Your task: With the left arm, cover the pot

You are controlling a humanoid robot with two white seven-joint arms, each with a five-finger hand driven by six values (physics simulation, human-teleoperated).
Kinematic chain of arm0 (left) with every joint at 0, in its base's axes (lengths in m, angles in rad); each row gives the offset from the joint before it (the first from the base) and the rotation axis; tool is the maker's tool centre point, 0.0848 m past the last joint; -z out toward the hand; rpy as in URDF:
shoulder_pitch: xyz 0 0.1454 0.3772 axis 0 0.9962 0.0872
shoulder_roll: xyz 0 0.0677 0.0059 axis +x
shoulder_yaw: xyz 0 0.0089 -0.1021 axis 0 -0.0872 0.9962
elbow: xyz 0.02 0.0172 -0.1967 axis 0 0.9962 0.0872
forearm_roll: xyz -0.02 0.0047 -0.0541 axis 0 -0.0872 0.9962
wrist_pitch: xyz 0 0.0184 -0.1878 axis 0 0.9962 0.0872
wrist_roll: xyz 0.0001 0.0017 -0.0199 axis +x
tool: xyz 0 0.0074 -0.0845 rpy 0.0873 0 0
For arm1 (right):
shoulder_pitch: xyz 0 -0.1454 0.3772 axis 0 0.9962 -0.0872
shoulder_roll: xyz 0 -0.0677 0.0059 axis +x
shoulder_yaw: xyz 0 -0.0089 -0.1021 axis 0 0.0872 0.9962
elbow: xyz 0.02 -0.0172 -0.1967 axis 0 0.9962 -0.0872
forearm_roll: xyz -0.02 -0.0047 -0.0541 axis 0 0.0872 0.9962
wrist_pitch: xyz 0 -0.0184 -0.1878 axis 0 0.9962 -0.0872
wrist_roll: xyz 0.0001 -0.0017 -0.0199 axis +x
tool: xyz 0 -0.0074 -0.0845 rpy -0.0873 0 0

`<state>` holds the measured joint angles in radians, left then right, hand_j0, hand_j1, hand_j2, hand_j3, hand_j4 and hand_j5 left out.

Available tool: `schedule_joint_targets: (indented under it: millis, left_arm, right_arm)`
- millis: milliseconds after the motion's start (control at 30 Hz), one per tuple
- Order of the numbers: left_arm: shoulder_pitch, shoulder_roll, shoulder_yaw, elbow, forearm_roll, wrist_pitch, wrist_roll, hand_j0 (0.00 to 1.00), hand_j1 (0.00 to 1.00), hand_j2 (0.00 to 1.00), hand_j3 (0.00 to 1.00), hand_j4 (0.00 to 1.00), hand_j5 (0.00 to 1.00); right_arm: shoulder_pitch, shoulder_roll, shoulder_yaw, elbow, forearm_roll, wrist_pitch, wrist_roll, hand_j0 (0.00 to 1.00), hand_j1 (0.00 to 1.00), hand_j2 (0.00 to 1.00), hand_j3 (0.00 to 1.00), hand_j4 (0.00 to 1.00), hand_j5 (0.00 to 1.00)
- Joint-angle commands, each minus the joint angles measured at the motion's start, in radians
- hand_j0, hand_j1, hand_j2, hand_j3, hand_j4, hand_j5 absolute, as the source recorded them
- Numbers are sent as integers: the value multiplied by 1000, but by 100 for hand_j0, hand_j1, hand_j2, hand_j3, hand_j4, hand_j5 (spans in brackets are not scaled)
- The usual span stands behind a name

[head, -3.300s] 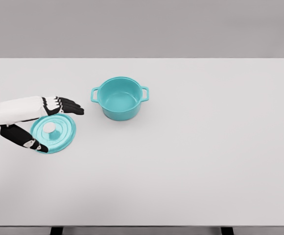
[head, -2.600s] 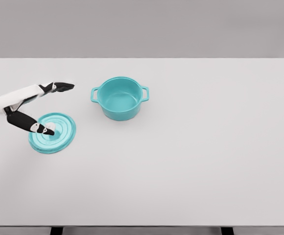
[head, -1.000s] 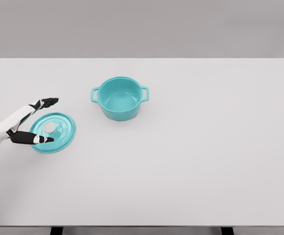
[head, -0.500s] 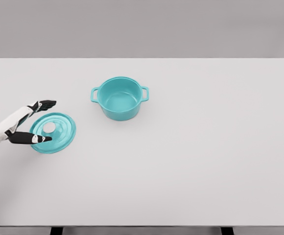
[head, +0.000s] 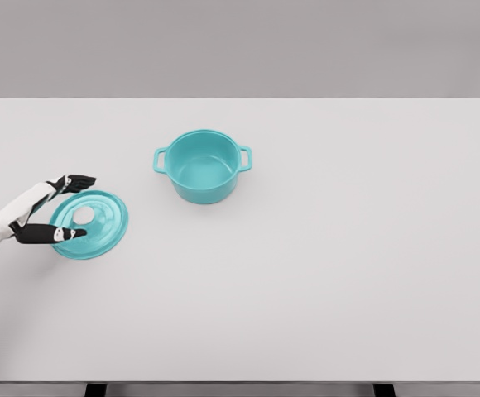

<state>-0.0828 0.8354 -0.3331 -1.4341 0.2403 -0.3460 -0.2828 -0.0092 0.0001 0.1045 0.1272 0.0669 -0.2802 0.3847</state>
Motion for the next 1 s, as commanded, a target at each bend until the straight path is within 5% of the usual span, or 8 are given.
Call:
schedule_joint_targets:
  millis: [0, 967]
  left_arm:
    - [0, -2, 0, 11, -7, 10, 2, 84, 84, 84, 84, 84, 84]
    - [-9, 5, -27, 11, -7, 8, 5, 82, 82, 82, 82, 82, 82]
  right_arm:
    - [0, 0, 0, 0, 1, 0, 0, 100, 100, 100, 100, 100, 100]
    - [0, 0, 0, 0, 1, 0, 0, 100, 100, 100, 100, 100, 100]
